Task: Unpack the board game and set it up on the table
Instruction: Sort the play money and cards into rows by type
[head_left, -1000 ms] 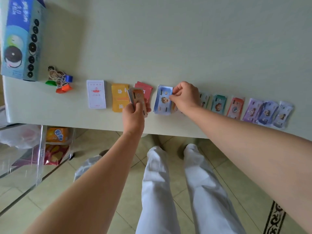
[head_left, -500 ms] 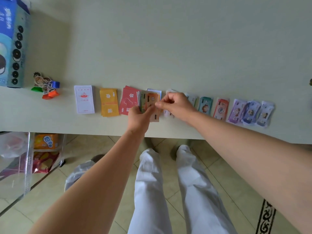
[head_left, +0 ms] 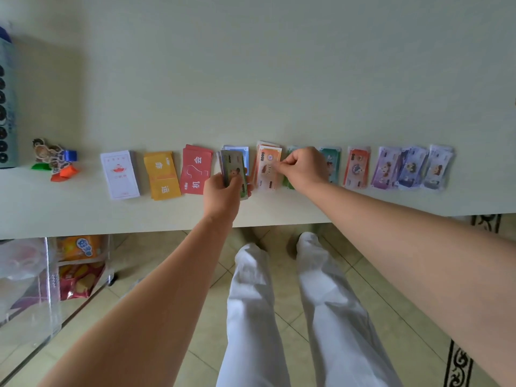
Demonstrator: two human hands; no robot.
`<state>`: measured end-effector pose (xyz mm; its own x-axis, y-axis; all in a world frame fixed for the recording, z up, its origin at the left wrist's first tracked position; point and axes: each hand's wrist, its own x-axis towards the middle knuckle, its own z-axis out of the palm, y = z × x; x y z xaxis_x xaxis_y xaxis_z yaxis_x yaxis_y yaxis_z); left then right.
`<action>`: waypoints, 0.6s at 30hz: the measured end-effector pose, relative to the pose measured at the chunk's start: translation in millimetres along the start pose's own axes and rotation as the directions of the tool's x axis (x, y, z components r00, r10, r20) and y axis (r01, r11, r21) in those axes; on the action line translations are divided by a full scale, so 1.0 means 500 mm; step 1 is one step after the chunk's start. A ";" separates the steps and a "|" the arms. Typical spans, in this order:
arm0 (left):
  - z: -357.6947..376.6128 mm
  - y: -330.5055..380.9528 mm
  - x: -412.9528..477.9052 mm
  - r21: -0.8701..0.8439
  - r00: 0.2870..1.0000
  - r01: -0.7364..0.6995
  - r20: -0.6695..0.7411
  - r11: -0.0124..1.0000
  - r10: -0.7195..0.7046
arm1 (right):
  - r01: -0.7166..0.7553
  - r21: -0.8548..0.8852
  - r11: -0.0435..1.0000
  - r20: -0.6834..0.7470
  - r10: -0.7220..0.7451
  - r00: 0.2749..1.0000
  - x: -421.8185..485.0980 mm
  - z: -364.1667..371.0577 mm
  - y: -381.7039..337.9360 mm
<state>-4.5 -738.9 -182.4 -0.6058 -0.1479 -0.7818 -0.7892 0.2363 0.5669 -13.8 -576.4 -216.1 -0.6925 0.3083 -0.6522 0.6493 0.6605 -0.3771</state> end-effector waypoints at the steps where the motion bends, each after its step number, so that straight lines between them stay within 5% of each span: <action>1: 0.001 -0.002 0.003 0.014 1.000 0.001 0.000 1.000 -0.001 | -0.002 -0.026 1.000 -0.015 0.002 1.000 0.003 0.003 -0.003; 6: 0.020 0.005 0.003 0.067 1.000 -0.002 0.005 0.998 0.002 | 0.029 -0.016 0.999 -0.029 -0.030 0.999 0.004 -0.001 -0.001; 12: 0.065 0.018 -0.011 0.070 0.998 -0.012 0.057 0.997 0.008 | 0.089 0.346 0.934 0.214 -0.171 0.962 -0.030 -0.050 0.024; 18: 0.105 0.034 -0.032 0.014 0.984 0.062 0.168 0.998 -0.064 | 0.020 0.367 0.930 0.242 -0.117 0.963 -0.029 -0.084 0.078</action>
<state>-2.8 -682.1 -173.9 -0.5289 0.0004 -0.8487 -0.8237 0.2403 0.5135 8.2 -526.4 -193.5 -0.6666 0.0540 -0.7434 0.7052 0.3688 -0.6055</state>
